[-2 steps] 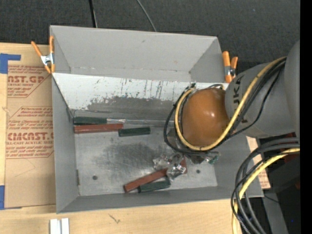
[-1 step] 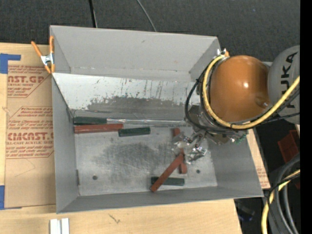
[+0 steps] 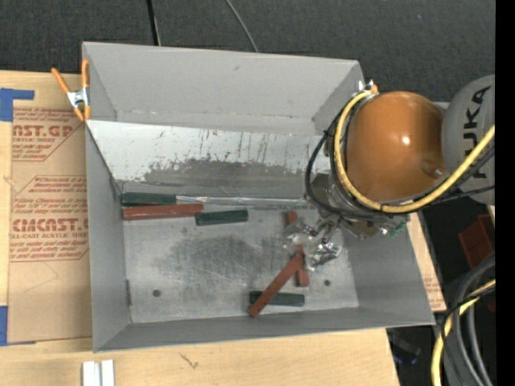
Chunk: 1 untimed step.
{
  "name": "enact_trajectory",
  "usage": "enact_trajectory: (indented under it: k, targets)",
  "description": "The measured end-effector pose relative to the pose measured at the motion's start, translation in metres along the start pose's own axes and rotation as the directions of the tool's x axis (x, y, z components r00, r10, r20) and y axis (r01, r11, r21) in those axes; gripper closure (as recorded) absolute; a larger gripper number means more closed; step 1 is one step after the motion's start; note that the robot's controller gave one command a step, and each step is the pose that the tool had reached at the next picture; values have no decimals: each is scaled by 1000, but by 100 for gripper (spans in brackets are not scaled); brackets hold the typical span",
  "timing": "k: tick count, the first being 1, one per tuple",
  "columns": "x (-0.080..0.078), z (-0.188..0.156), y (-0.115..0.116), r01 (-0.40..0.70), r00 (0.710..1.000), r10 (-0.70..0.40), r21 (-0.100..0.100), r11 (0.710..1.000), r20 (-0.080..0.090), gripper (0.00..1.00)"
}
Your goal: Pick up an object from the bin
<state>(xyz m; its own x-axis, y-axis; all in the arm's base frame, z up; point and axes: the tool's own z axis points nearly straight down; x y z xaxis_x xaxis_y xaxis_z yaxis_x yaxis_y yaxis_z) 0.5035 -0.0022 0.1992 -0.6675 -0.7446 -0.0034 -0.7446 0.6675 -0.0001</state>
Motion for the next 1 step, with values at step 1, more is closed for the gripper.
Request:
enact_trajectory:
  k: [1]
  targets:
    - [18,-145,-55,361,933,-361,3,933,0,100]
